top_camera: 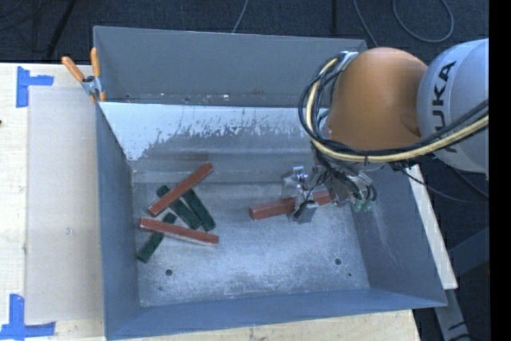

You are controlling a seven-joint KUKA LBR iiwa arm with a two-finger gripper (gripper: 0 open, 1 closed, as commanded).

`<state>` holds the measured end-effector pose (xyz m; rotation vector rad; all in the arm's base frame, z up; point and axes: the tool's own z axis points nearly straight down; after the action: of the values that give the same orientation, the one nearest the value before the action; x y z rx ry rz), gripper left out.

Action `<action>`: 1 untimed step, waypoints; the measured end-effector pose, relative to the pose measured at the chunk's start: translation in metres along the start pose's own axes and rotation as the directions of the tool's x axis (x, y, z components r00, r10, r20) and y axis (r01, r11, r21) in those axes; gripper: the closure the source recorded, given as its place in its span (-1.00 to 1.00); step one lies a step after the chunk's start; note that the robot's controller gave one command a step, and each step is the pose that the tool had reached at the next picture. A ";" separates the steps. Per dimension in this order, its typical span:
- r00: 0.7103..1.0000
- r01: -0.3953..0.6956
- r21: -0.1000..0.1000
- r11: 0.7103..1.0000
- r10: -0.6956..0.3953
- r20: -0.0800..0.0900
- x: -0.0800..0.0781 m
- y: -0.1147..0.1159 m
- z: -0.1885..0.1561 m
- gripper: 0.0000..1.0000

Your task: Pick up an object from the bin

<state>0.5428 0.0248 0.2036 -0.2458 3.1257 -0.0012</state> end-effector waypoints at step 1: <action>0.995 0.098 -0.004 0.995 -0.098 -0.013 -0.013 0.014 0.075 1.00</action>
Offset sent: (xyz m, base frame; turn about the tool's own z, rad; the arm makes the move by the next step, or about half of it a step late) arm 0.0118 0.0151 -0.0706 -0.0989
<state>0.5535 0.0406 0.1285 -0.4011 3.1228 0.0018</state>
